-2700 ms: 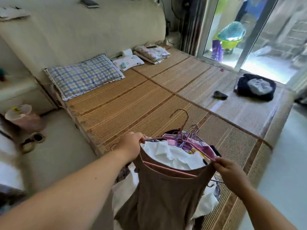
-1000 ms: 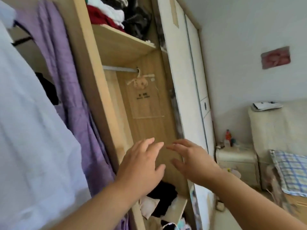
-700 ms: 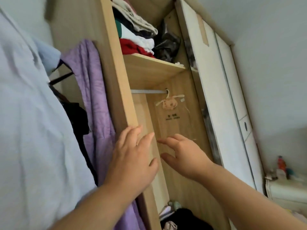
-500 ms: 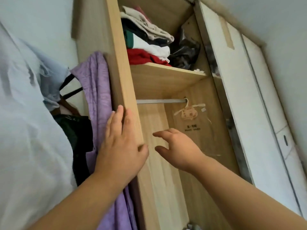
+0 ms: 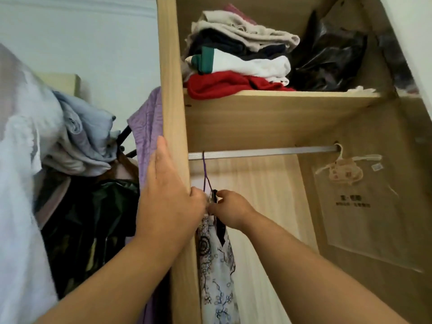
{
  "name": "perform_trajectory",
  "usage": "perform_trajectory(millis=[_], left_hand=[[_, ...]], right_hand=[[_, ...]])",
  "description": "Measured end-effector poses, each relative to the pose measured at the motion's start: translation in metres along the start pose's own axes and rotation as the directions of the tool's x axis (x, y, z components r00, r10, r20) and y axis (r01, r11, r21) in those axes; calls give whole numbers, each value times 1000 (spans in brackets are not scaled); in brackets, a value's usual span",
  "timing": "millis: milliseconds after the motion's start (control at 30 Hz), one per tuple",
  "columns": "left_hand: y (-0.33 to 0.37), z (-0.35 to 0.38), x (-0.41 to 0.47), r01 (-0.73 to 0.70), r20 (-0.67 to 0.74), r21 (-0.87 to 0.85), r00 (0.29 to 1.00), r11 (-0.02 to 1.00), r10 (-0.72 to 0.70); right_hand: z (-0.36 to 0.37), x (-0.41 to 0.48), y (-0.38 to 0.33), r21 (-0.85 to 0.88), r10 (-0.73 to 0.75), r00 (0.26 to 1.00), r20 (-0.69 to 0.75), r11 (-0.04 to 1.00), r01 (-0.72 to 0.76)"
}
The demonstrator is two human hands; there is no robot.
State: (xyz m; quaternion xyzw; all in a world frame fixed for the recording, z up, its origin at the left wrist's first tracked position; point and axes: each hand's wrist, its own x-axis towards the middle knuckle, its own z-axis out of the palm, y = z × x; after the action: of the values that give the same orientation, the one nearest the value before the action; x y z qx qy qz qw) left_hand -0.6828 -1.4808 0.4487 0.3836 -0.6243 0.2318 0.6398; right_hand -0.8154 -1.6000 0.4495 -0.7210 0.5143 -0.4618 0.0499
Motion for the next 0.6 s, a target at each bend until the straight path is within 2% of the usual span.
perform_trajectory(millis=[133,267,400,600], left_hand=[[2,1,1,3,-5,47,1000,999,-3],[2,0,2,5,0,53,1000,999,-5],[1,-1,1,0,-3,44,1000,999,0],[0,-1,0,-20,7,52,1000,998,19]], right_hand=[[16,18,-8,173,19,1000,16,985,-22],[30,32,-11,143,107,993,54,983,-114],[34,41,-1,188,138,990,-16,973,-133],[1,42,21,202,67,989,-130,979,-39]])
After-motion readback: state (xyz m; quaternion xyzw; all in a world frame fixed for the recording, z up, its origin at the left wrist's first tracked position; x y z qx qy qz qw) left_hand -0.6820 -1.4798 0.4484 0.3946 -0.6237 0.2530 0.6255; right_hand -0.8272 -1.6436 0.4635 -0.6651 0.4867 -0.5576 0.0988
